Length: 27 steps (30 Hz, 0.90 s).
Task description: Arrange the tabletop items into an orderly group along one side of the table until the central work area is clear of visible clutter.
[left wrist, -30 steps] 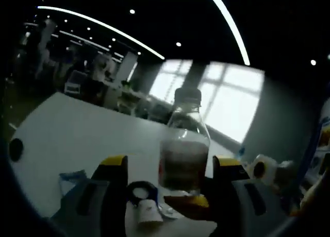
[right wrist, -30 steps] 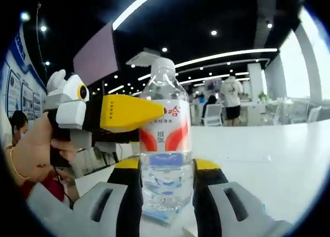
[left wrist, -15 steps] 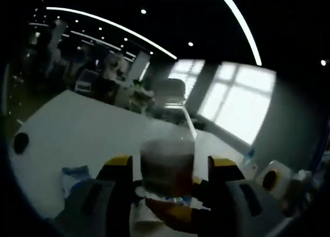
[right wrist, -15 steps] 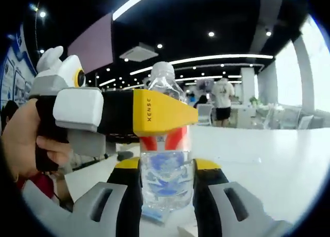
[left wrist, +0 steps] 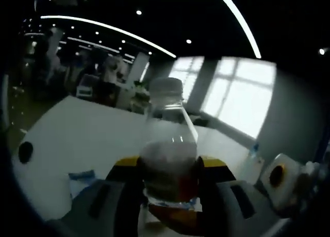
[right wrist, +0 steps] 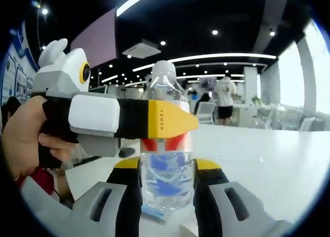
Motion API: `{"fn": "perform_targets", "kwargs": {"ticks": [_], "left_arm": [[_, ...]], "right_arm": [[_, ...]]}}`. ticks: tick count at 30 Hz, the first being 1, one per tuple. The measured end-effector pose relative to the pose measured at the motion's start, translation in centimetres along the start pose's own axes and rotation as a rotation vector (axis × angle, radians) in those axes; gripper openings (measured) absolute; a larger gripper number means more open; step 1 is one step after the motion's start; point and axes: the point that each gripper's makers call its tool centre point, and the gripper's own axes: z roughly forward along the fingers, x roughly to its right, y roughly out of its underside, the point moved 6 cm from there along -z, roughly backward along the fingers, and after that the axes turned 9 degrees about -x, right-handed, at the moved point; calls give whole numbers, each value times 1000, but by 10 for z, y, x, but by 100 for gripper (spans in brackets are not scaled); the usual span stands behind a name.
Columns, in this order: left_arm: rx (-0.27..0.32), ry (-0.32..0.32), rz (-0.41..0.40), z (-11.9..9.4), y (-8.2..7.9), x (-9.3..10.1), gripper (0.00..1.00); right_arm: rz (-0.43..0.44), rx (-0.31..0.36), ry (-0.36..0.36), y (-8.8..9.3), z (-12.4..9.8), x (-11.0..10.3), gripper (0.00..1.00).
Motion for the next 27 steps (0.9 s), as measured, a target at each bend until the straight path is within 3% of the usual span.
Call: {"fn": "perform_targets", "kwargs": {"ticks": [11,16,18,20,24,27], "left_arm": [[5,20,53,0,-1,1,39],[14,73,117,-1,-4,2,39],[-15,122,155,-2,-5,2,39],[-31,180,153,-3,-6,1,39],[-25,238,155,-7,-9,0,39],[-43,265,175,-8,-9,2,39]], "right_arm": [[26,-26,-20,0,2,1,39],[-16,-24,-40,-1,2,1,40],[-25,-32,-85,-1,1,0,39],[32,-33,-145,-2,0,-1,40],[32,-14,-212,-5,-2,0,42],[97,-12,-297,-5,-5,0,44]]}}
